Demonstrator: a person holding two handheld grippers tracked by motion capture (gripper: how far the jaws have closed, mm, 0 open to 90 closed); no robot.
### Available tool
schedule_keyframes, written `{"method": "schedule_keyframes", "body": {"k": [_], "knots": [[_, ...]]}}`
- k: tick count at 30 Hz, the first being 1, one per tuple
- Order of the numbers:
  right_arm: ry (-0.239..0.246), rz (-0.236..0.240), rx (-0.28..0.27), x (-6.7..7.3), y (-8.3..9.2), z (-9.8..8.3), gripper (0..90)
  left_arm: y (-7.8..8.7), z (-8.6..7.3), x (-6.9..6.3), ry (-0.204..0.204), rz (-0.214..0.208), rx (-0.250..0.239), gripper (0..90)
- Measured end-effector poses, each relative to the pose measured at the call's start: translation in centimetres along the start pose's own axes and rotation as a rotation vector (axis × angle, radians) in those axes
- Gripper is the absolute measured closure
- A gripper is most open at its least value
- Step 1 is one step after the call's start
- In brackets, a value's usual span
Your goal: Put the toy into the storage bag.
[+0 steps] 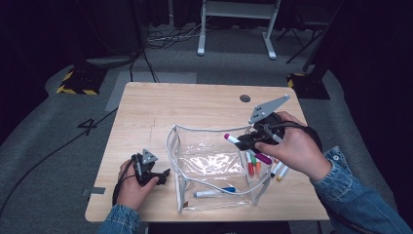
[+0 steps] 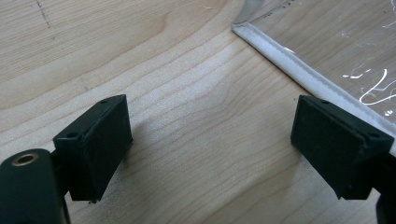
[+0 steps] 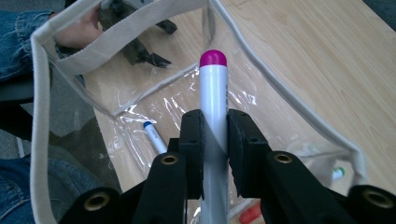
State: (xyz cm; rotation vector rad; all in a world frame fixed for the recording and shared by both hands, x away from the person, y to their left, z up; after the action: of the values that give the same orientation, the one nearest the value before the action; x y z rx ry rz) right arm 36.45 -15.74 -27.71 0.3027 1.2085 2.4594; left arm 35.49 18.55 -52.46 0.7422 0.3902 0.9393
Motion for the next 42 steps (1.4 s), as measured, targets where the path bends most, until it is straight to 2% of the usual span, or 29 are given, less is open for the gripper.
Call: {"method": "schedule_keyframes", "body": {"k": [6,10,20,27,29,36,38,40,41,42], "knots": [[0.039,0.038,0.009,1.0,-1.5,1.2,77.0,0.0,0.0,0.0,0.0,0.0,0.0,12.7],[0.072,0.072,0.047,1.9,-3.2,1.5,77.0,0.0,0.0,0.0,-0.001,0.0,0.001,12.7],[0.116,0.126,0.109,3.1,-5.9,1.7,76.9,0.0,0.0,0.0,-0.001,0.0,0.001,12.7],[0.192,0.137,0.177,4.1,-8.3,1.7,76.9,0.0,0.0,0.0,-0.001,0.0,0.001,12.7],[0.203,0.143,0.221,4.4,-9.2,1.6,76.9,0.0,0.0,0.0,0.0,0.0,0.0,12.7],[0.221,0.162,0.28,4.7,-11.1,1.2,76.9,0.0,0.0,0.0,0.0,0.0,0.0,12.7],[0.253,0.171,0.3,4.8,-11.8,1.1,76.9,0.0,0.0,0.0,0.0,-0.002,0.003,12.7],[0.264,0.162,0.343,4.9,-12.7,0.7,76.9,0.0,0.0,0.0,-0.001,0.0,0.001,12.7],[0.264,0.162,0.343,4.9,-12.7,0.7,76.9,0.0,0.0,0.0,-0.001,0.0,0.001,12.7],[0.261,0.171,0.373,4.9,-13.3,0.5,76.9,0.0,0.0,0.0,-0.001,0.0,0.001,12.7]]}}
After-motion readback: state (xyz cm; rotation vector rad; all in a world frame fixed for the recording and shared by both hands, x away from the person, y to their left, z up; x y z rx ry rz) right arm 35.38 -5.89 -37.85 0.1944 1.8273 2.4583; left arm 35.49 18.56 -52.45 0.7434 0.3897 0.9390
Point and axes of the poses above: each handheld gripper's, and its own axes: y roughly backward along the jaws, z roughly out of its top, x roughly to its left, the point moved 1 cm from there along -y, roughly forward along the jaws, and after that the axes turned 3 degrees about -y, right-handed, at the moved point
